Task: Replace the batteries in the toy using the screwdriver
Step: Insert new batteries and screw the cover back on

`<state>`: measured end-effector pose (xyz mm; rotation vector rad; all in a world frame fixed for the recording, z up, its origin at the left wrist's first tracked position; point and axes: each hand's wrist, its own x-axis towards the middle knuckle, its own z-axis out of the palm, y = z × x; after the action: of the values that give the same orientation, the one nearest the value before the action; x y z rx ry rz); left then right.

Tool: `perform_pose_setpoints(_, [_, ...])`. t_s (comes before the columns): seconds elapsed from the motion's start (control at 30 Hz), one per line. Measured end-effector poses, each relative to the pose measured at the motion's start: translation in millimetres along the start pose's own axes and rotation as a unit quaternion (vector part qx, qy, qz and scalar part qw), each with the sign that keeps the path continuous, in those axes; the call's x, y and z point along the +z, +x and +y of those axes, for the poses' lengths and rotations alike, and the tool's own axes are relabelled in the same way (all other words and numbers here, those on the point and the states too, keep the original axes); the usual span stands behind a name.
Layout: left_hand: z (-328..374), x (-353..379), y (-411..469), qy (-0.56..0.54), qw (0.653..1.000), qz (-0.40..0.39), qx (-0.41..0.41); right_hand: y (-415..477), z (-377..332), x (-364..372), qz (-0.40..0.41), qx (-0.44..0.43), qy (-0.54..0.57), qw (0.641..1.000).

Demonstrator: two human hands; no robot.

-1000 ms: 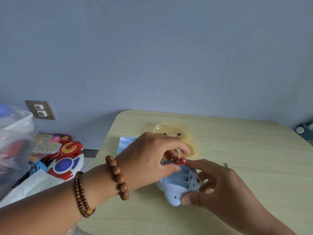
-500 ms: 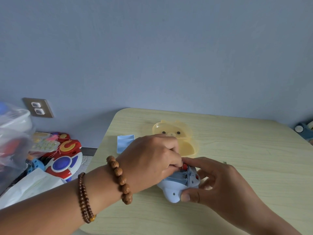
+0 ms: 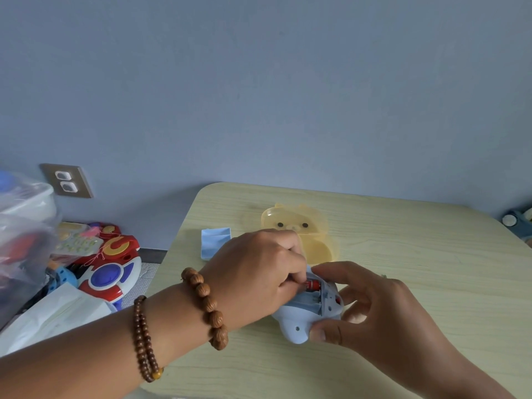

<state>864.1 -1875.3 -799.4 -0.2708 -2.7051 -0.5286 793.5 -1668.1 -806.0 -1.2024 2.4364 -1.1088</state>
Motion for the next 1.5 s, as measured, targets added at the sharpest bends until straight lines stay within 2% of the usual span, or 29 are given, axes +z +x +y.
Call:
perform_pose_setpoints(0.23, [-3.3,-9.2,-9.1,-0.087,0.993,-0.065,-0.050,-3.3,6.6,-3.2,0.013,-0.041,-0.035,0.998])
perform_pose_setpoints(0.37, [-8.1,-9.6,-14.8,-0.083,0.991,-0.096,-0.048,-1.9,9.8,-5.2,0.023,-0.056,-0.033,0.998])
perform_pose_setpoints(0.8, [-10.1,-8.4,-10.7,-0.083,0.990,-0.099,-0.052,4.9,7.2,-9.9,-0.033,-0.036,-0.099,0.994])
perform_pose_setpoints(1.03, [-13.1,-29.1,-8.5,-0.091,0.989,-0.100,-0.058,0.8,6.1,-9.1,-0.022,-0.002,-0.096,0.995])
perform_pose_setpoints(1.1, [-23.7,-43.6,-10.9,-0.049,0.991,-0.092,-0.081,0.2,5.9,-9.0,-0.019,0.012,-0.089,0.996])
perform_pose_setpoints(1.17, [-33.9,-54.2,-14.7,0.002,0.988,-0.118,-0.103,0.9,4.1,-9.3,-0.017,0.025,-0.077,0.997])
perform_pose_setpoints(1.33, [-45.4,-53.3,-26.2,0.093,0.954,-0.266,-0.107,2.5,1.4,-9.3,-0.018,0.035,-0.072,0.997])
perform_pose_setpoints(1.5, [-47.3,-47.1,-28.8,0.098,0.943,-0.295,-0.122,0.6,1.1,-8.7,-0.012,0.044,-0.068,0.997])
